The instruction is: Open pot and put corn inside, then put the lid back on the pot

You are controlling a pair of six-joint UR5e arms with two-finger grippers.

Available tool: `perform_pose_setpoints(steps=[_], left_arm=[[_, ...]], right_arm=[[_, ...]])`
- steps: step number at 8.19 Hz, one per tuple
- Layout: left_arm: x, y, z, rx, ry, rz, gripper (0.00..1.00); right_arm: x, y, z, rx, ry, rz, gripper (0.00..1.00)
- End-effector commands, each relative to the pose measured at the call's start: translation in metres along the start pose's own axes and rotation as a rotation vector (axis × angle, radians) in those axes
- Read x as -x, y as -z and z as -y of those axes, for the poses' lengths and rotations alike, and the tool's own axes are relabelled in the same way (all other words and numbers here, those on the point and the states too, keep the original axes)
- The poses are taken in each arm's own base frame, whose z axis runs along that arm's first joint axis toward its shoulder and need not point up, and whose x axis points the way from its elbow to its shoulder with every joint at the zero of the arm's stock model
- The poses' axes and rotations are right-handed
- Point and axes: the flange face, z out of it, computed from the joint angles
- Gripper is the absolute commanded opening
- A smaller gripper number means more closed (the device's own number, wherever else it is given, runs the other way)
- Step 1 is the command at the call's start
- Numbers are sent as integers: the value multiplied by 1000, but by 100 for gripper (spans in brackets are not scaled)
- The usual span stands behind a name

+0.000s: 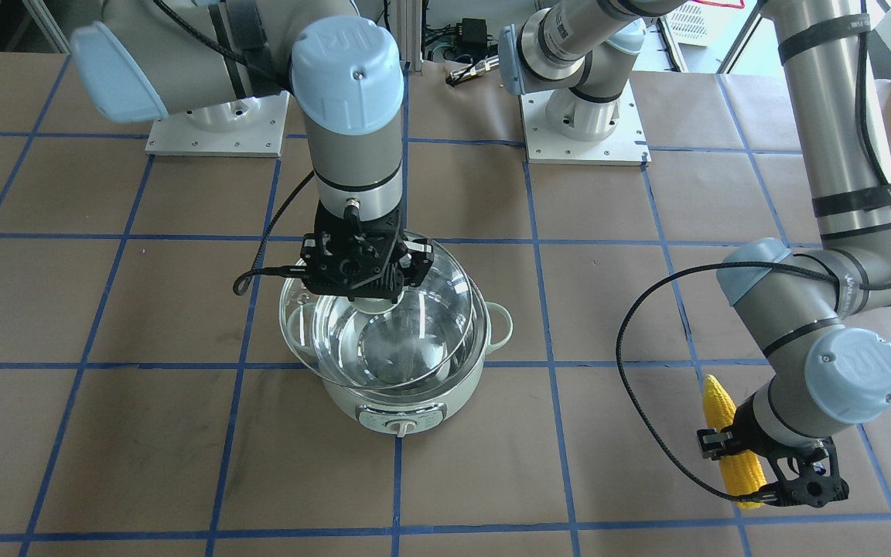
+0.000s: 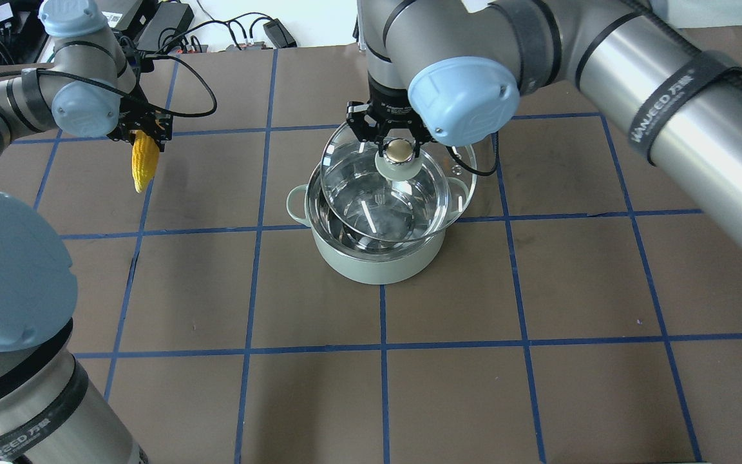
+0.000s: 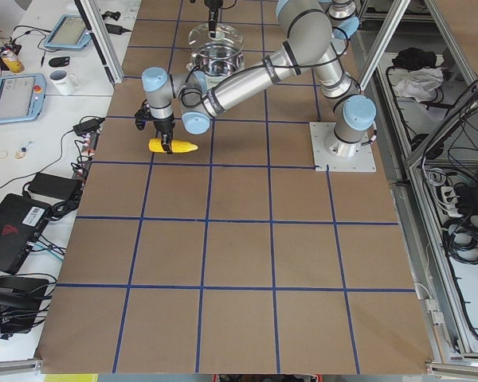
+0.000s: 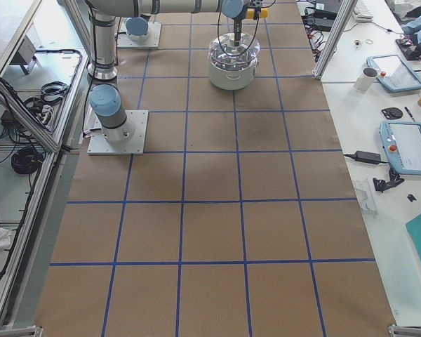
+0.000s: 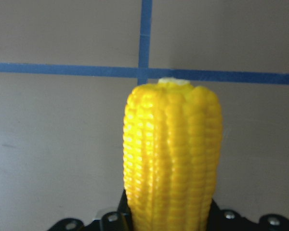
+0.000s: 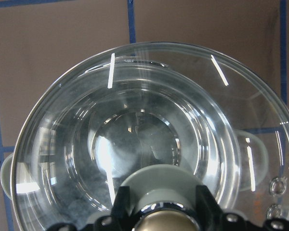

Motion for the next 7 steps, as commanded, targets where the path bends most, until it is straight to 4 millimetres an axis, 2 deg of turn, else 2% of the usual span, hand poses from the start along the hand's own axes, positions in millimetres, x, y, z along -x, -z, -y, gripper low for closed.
perform_pose_setpoints(steps=[1,2,3,4,5,6,7], left_arm=[[-51,86,-26,-29,15,-11,0],[-81,115,-38,-61,-1,-22,0],[-112,131,-47,-79,-10,-28,0],[-148,152,-61,-98,0,-37,0],[-197,176,-83,-130,-21,-67,0],[-249,191,-105,-129,21,-151,0],[-289,192,-126,-119,9,-167,0]], right_arm=[[-97,55,15,13,-75,19,38],[-139,79,13,22,-47,30,37],[-180,97,8,36,-48,23,37],[-209,107,1,50,12,22,37],[-216,104,-3,78,32,26,36],[-216,103,-12,86,38,27,35],[-217,98,-25,101,44,22,35]])
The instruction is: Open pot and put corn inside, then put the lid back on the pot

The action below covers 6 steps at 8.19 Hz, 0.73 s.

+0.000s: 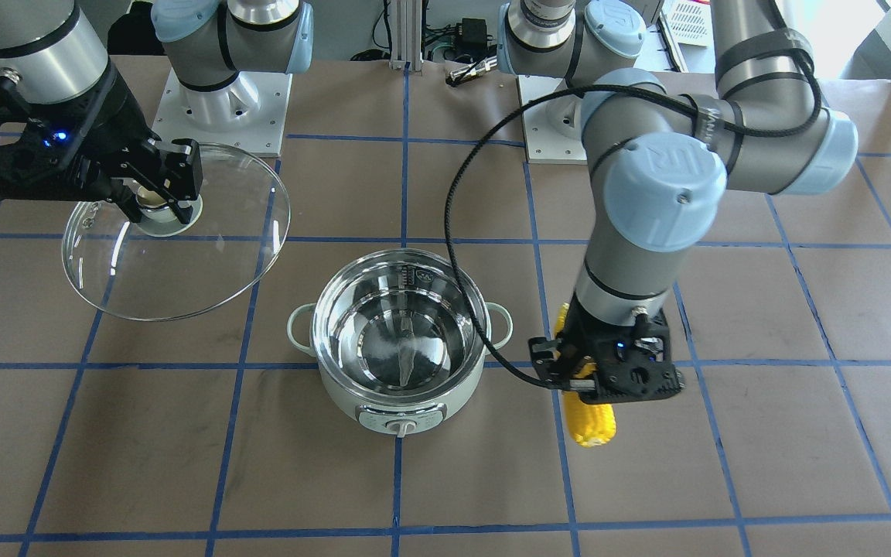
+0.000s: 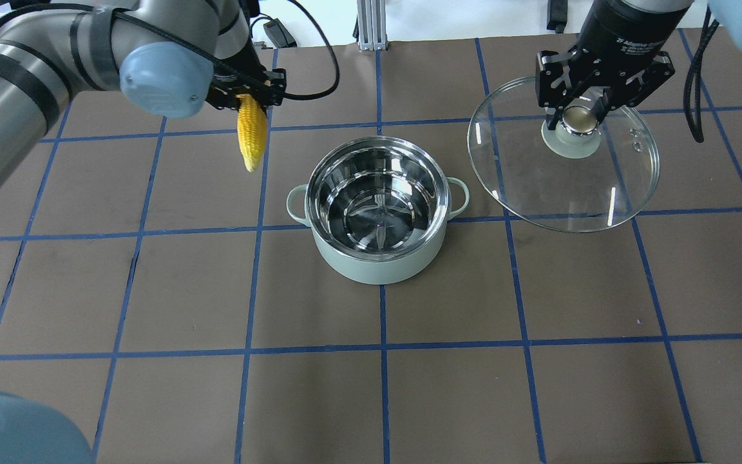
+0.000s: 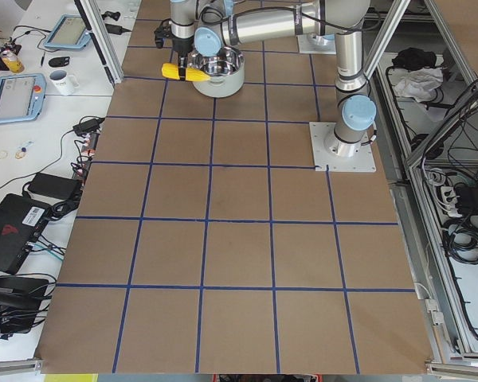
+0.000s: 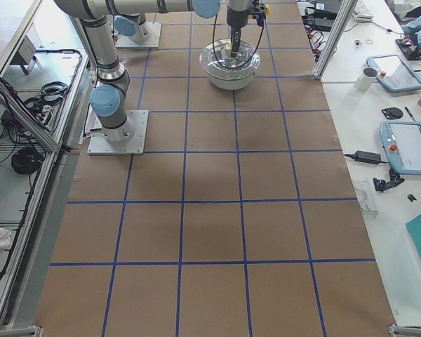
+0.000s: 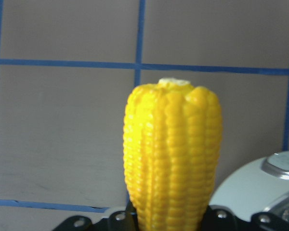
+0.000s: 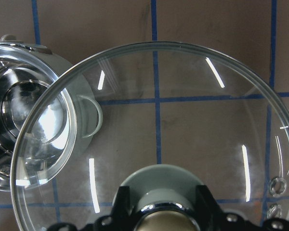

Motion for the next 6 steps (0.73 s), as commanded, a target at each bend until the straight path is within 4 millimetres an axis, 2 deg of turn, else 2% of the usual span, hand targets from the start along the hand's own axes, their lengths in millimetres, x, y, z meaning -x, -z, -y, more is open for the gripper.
perform_pose_setpoints(steps=[1,2,3,4,6], left_arm=[[-118,9,-57,22,-31,-81,0],[-145,8,-76,34,-60,-80,0],[-156,-10,-96,75,-68,-70,0],[-156,-34,-108,113,-70,-58,0],[-156,-54,-114,150,-73,-51,0]], right_arm=[[-7,-11,-31,40,19,-7,35],[-7,-15,-38,48,20,-11,35],[-7,-16,-38,48,20,-13,35],[-7,-16,-38,48,22,-13,35],[-7,-16,-38,48,23,-13,35]])
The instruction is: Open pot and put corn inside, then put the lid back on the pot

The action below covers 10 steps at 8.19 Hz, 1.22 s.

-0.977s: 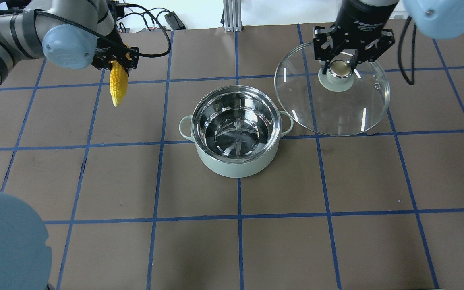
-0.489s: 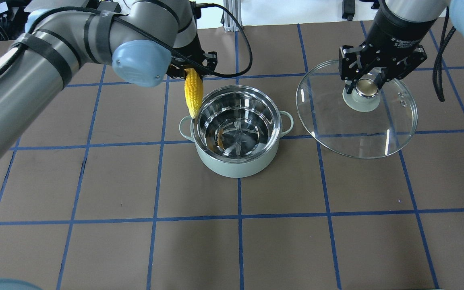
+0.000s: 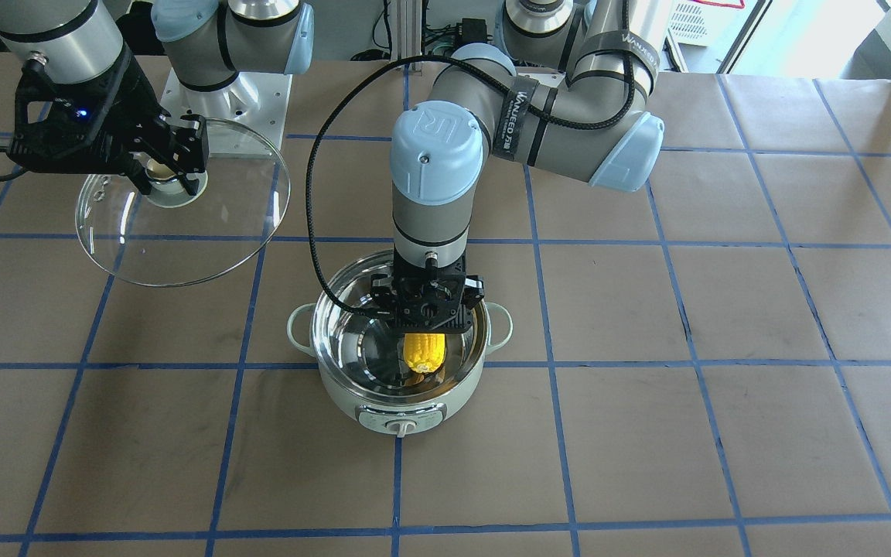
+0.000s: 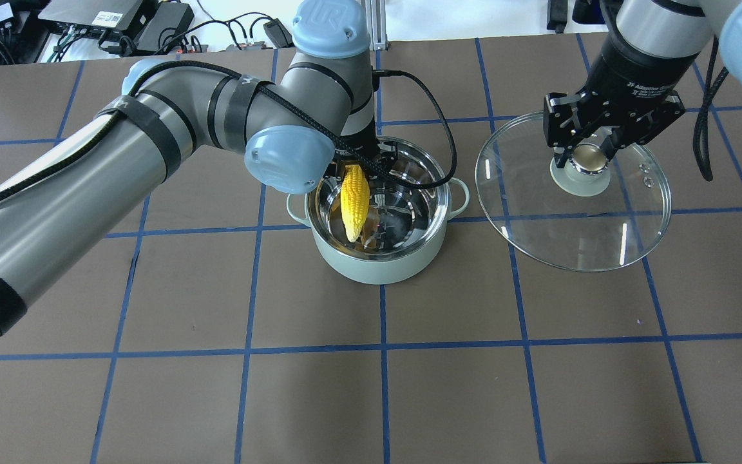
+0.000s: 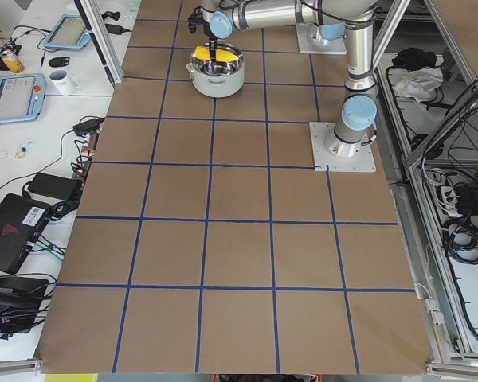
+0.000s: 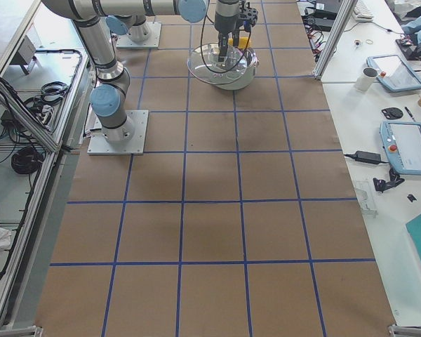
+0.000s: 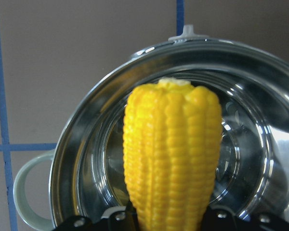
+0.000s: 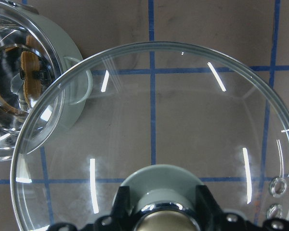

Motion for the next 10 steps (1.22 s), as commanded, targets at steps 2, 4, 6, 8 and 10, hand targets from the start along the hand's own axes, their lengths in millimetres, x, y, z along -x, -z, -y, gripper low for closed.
perform_pose_setpoints(steps=[2,4,6,8,10], left_arm=[[-11,-31,-5,69,-2,-60,7],[-14,-38,3,29,-1,-76,99],[-12,-28,0,20,-7,-67,100],[-3,-14,-3,84,-9,-42,100],[18,37,16,64,-46,-44,100]], right_arm=[[0,0,-1,0,2,0,35],[0,0,1,-7,3,-1,35],[0,0,1,-10,3,-1,35],[0,1,1,-12,2,-1,35],[2,-1,3,-10,-20,7,35]])
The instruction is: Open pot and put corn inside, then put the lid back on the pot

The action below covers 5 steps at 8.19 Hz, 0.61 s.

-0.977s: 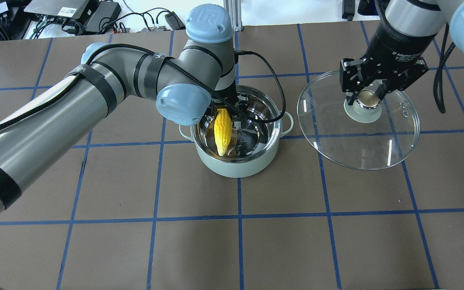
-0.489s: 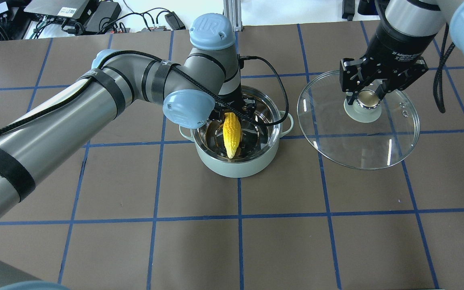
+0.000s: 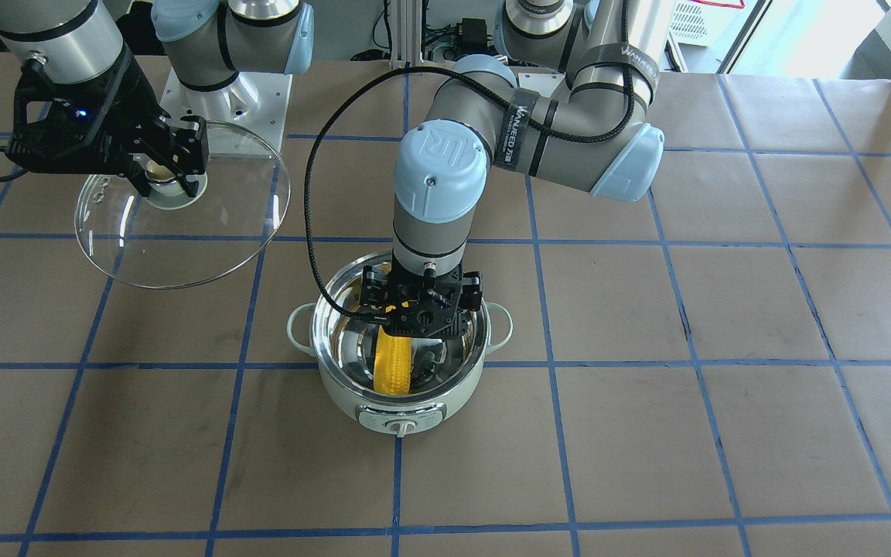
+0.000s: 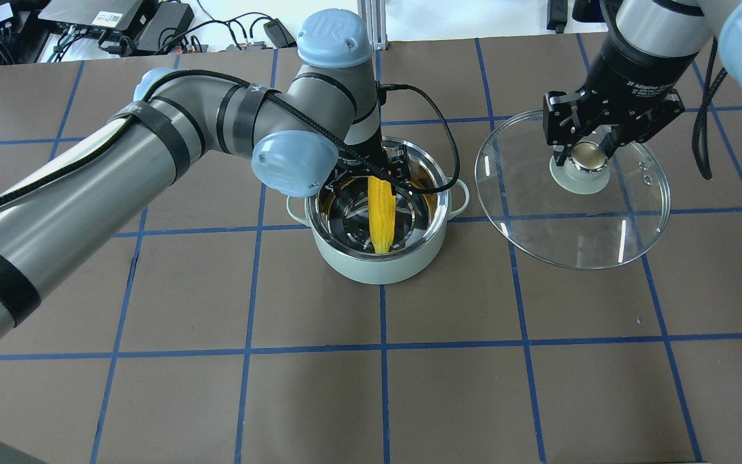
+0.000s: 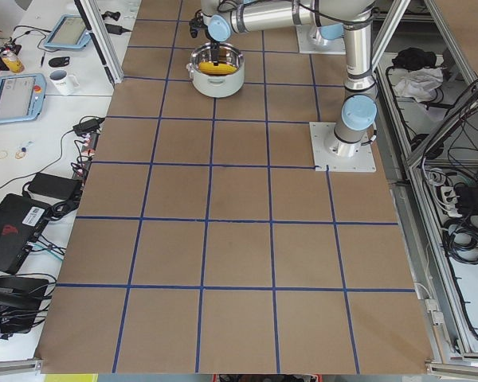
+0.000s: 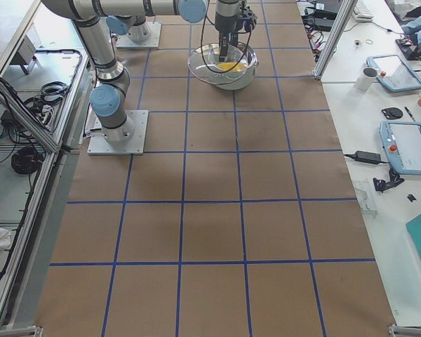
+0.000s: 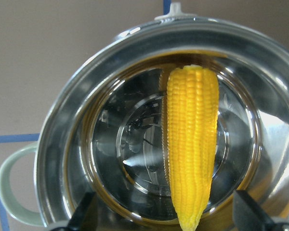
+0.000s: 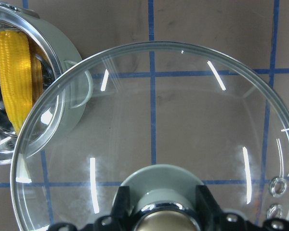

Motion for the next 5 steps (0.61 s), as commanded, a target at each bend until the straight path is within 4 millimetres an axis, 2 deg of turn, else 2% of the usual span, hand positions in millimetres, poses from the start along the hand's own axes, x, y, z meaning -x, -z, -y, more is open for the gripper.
perform_pose_setpoints(steps=[1,2,3,4,5], left_arm=[[23,70,20,-47,-24,4,100],[52,100,31,-84,-13,46,100],[91,117,37,-71,-3,116,100],[124,137,37,-79,36,128,100],[147,157,30,-90,68,129,100]], right_arm=[[2,1,9,-32,-19,7,35],[11,-1,27,-54,-11,12,36],[51,3,38,-75,13,3,36],[107,-12,52,-89,2,0,36],[158,-31,63,-116,-34,11,36]])
